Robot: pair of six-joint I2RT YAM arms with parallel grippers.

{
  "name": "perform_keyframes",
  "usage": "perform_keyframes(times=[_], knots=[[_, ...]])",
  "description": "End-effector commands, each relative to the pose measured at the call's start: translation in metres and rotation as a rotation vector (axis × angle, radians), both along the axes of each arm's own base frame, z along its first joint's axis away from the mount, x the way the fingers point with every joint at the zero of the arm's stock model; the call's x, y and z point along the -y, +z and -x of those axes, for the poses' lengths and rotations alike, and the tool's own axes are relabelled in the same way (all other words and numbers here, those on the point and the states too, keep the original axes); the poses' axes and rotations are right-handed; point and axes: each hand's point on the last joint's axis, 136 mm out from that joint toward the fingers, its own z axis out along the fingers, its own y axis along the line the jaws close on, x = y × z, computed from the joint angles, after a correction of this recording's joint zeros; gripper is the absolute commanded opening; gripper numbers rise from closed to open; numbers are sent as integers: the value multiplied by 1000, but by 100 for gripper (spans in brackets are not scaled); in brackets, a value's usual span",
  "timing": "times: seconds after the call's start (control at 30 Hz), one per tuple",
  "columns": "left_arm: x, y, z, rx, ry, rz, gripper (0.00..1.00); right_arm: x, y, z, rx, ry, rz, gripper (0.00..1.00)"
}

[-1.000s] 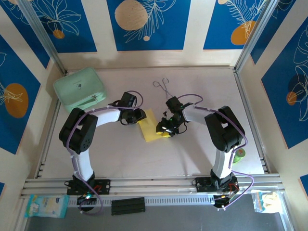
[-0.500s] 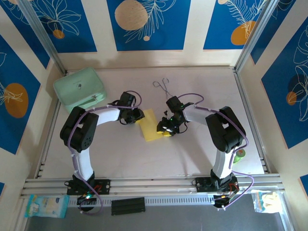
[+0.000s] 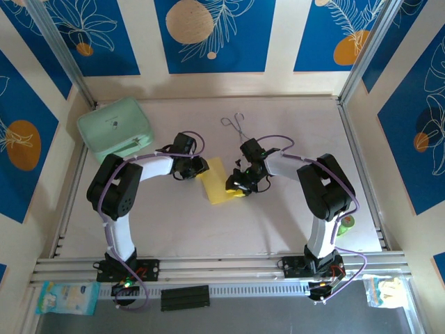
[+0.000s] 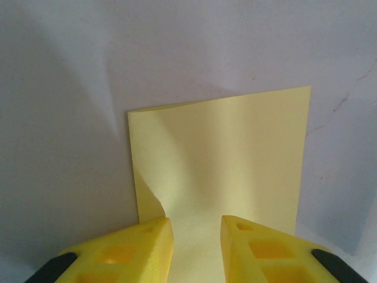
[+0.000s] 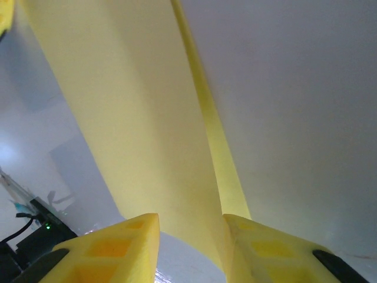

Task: Fold a paper plane with a square sheet of paper (pick it up from the middle)
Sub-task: Fold the triangle a second time at the center of the table.

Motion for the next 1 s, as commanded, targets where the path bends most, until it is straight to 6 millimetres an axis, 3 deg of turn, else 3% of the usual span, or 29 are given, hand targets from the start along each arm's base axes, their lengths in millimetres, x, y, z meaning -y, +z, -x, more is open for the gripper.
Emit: perform_keyframes(times=[0.0,0.37,0.97], knots=[[-13,-29,15,-93,15,-55,31,-3,6,2,-13,7,-63,33],[-13,-28,15,-92,10,-56,31,1,3,-2,-18,-27,-56,28],[-13,-30,16,-96,14,-46,31,5,7,3,-53,-40,-57,12]])
